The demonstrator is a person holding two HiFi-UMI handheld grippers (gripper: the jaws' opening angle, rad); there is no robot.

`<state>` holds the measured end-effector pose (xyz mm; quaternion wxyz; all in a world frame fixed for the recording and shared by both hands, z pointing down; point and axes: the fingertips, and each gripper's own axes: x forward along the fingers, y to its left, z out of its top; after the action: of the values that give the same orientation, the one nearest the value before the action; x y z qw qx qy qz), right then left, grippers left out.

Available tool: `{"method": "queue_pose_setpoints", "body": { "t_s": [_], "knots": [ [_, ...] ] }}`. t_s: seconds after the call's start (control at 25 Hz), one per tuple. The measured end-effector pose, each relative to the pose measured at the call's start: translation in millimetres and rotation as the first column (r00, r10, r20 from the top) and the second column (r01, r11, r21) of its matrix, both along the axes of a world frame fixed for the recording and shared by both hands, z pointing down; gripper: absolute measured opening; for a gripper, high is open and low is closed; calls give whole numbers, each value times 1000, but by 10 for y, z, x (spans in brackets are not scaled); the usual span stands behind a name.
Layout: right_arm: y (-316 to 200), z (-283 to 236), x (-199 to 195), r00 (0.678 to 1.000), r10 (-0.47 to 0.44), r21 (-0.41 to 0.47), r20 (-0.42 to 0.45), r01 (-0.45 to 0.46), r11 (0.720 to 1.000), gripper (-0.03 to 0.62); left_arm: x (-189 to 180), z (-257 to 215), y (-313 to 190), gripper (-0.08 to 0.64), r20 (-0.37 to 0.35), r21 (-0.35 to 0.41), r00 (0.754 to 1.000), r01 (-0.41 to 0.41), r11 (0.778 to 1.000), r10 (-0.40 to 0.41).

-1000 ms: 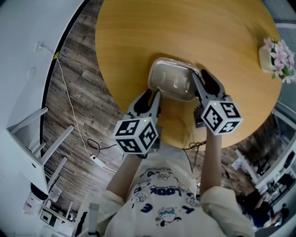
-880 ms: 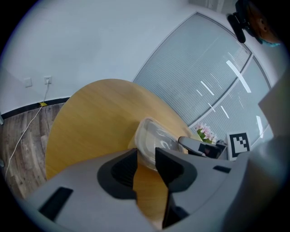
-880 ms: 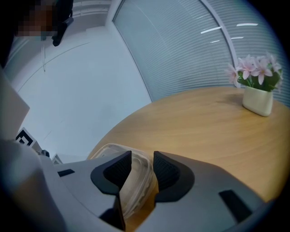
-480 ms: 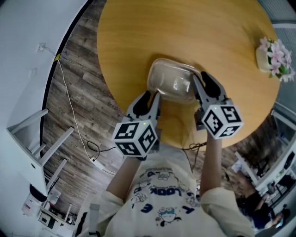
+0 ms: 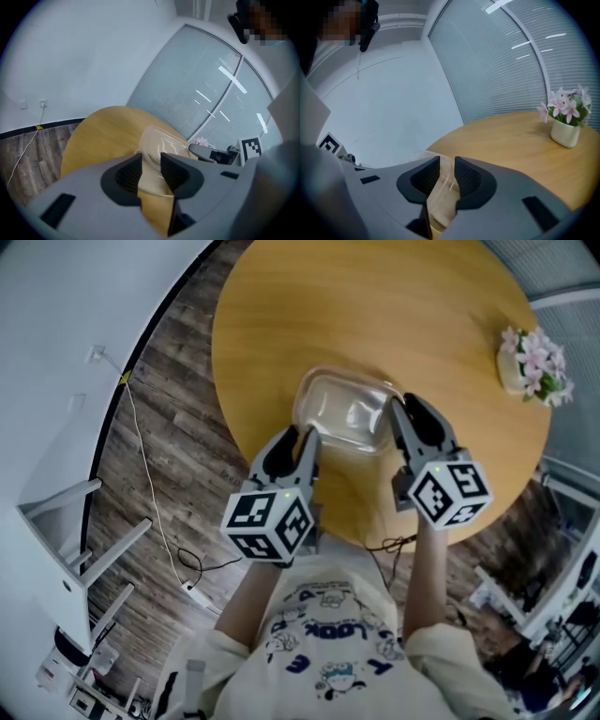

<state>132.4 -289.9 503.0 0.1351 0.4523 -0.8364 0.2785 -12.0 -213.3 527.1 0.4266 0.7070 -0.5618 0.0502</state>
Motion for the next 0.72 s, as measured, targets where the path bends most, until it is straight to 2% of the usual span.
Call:
{"method": "queue_pose_setpoints", "body": {
  "t_s": [0.32, 0.72],
  "knots": [
    [-5, -563, -82, 1000, 8, 105, 28, -11, 994, 87, -137, -525, -134, 124, 27, 125, 1000, 0, 992, -3],
    [0, -1140, -135, 998, 31, 228, 46, -41, 973, 86, -227, -1087, -251, 124, 49, 264, 999, -4, 964, -9]
  ]
}}
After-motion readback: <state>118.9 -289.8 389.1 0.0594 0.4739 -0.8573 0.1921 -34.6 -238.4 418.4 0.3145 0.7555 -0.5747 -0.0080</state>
